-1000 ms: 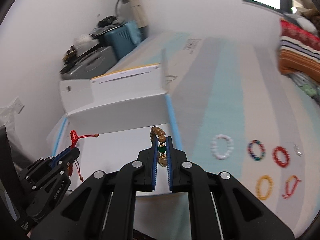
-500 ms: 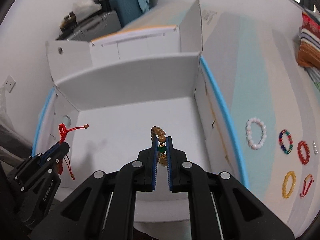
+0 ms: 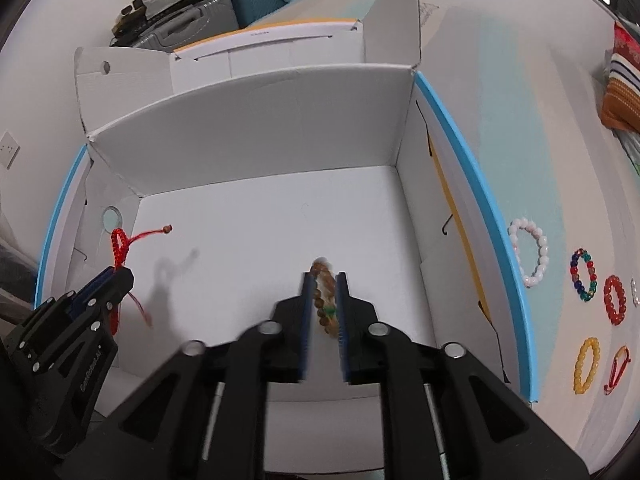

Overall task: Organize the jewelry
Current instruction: 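Carry both bracelets into the white box and open both tools to release them, then move both open tools back over the remaining bracelets on the bed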

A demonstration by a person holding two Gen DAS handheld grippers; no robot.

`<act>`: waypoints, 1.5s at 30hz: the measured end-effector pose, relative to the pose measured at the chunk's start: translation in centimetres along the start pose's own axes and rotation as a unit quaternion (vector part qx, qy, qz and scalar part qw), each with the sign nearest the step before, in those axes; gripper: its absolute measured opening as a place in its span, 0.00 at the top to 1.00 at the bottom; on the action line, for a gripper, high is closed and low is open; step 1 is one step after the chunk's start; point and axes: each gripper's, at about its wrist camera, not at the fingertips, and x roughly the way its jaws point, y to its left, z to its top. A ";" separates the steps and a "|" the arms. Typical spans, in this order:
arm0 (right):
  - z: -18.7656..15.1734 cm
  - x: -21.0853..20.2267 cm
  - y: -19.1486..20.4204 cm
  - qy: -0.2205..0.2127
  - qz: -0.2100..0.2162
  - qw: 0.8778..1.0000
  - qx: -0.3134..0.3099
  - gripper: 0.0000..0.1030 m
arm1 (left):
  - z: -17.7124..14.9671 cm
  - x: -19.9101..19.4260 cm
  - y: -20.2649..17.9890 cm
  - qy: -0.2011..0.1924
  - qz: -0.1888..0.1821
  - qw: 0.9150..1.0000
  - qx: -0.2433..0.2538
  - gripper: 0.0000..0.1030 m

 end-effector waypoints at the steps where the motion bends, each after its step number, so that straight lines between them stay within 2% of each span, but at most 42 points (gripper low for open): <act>1: 0.0 -0.2 0.2 -0.003 0.001 1.000 -0.001 0.63 | 0.0 -0.2 0.0 -0.005 0.005 1.000 -0.003 0.63; 2: -0.1 -0.7 0.2 -0.011 0.002 1.000 -0.003 0.56 | 0.0 -0.4 0.0 -0.010 0.010 1.000 -0.004 0.51; 5: -0.1 -2.2 0.2 -0.038 -0.006 0.999 -0.009 0.40 | -0.1 -1.6 -0.1 -0.032 0.023 0.999 -0.002 0.35; 7: -0.2 -3.3 -0.1 -0.052 -0.016 0.998 -0.008 0.24 | 0.1 -2.4 -0.1 -0.044 0.030 0.999 0.000 0.23; 8: -0.1 -3.5 -0.2 -0.058 -0.021 0.998 -0.007 0.22 | 0.0 -2.9 -0.2 -0.053 0.036 0.998 0.002 0.18; 10: -0.2 -4.7 -0.8 -0.072 -0.027 0.997 -0.004 0.15 | 0.0 -3.8 -0.4 -0.069 0.048 0.996 0.007 0.10; 13: -0.6 -6.2 -1.9 -0.091 -0.035 0.995 0.004 0.10 | 0.0 -5.1 -0.9 -0.083 0.045 0.995 0.010 0.05; 18: -1.1 -8.7 -4.7 -0.115 -0.055 0.991 0.029 0.07 | -0.2 -7.0 -2.9 -0.102 0.043 0.994 0.026 0.05; 25: -2.8 -12.3 -9.9 -0.129 -0.080 0.987 0.060 0.07 | -0.6 -8.9 -7.7 -0.113 0.001 0.993 0.037 0.05; 31: -4.8 -15.4 -15.3 -0.138 -0.119 0.980 0.085 0.07 | -1.1 -10.0 -14.2 -0.122 -0.043 0.989 0.066 0.05; 37: -7.5 -18.0 -22.9 -0.141 -0.149 0.969 0.136 0.07 | -2.6 -10.2 -21.1 -0.120 -0.080 0.984 0.107 0.05; 45: -10.9 -18.5 -31.1 -0.129 -0.174 0.956 0.196 0.07 | -5.3 -9.5 -28.8 -0.108 -0.121 0.974 0.159 0.05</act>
